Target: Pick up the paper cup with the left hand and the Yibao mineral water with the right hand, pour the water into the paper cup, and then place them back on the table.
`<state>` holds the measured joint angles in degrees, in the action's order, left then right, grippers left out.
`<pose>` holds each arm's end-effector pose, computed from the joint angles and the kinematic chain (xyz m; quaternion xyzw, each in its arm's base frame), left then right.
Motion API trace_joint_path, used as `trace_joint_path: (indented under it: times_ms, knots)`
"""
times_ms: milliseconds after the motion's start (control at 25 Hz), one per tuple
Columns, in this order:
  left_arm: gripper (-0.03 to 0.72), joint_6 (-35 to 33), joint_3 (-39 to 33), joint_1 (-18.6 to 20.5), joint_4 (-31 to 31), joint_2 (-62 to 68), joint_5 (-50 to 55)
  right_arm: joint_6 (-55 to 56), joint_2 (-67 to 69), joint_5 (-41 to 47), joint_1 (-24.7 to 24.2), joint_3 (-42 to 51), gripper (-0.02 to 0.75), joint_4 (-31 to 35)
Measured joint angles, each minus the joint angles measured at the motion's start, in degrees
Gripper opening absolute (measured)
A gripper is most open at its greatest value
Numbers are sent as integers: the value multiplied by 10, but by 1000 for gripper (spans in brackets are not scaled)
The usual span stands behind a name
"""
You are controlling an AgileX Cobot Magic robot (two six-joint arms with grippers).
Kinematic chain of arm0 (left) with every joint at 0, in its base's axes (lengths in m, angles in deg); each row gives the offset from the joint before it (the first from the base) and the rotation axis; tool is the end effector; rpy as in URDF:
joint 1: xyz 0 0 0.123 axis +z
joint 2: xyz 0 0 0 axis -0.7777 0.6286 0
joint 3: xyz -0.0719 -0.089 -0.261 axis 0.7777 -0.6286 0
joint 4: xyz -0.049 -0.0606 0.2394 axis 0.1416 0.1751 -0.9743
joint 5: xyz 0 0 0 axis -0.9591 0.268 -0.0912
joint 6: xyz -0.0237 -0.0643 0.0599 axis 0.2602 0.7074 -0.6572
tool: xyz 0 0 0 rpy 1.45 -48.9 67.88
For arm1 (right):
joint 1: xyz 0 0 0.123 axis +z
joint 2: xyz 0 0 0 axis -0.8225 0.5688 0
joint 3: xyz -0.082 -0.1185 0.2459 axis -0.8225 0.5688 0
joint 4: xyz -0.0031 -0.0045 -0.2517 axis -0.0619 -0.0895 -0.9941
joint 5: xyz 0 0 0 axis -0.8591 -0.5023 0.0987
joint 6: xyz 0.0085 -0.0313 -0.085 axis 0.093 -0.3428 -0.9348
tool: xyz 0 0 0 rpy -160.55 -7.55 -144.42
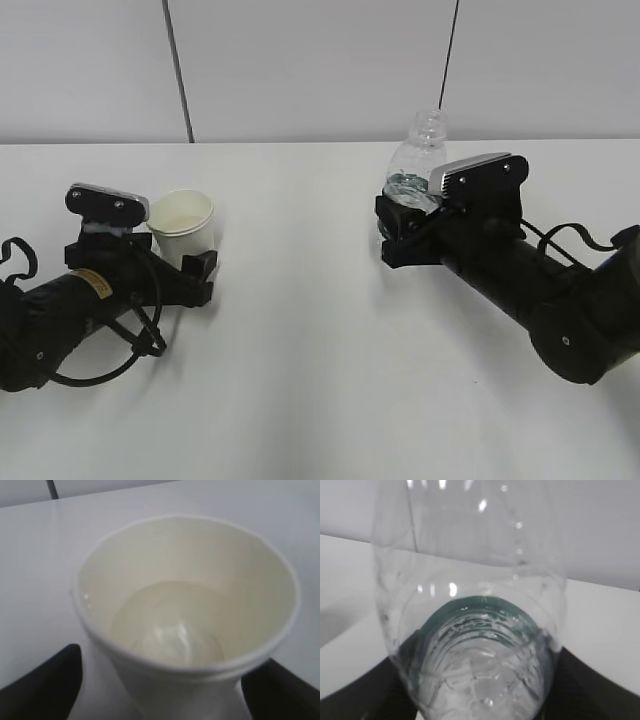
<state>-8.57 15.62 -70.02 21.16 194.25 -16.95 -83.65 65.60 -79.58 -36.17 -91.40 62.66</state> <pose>0.3233 -0.1148 0.0763 0.1610 0.8128 -0.0984 0.5512 0.3379 0.1211 0.1136 -0.1404 0.7433 0.1209 0.6428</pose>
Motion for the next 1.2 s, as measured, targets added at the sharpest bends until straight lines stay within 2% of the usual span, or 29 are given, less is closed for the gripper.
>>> trace_joint_path:
  times_ms: [320, 560, 720, 1000, 1200]
  knots:
    - [590, -1, -98, 0, 5, -12, -97, -8, 0, 27, 0, -38, 460, 4]
    - [590, -1, -168, -8, 27, -107, -108, -21, 19, 46, 0, -76, 460, 10]
    - [589, -1, -181, -27, 62, -214, -13, -23, 51, 51, 0, -94, 460, 15]
    - [582, -1, -185, -28, 68, -371, 96, -23, 88, 52, 0, -123, 460, 25]
    - [570, -1, -178, -28, 69, -424, 166, -24, 104, 54, 0, -126, 460, 30]
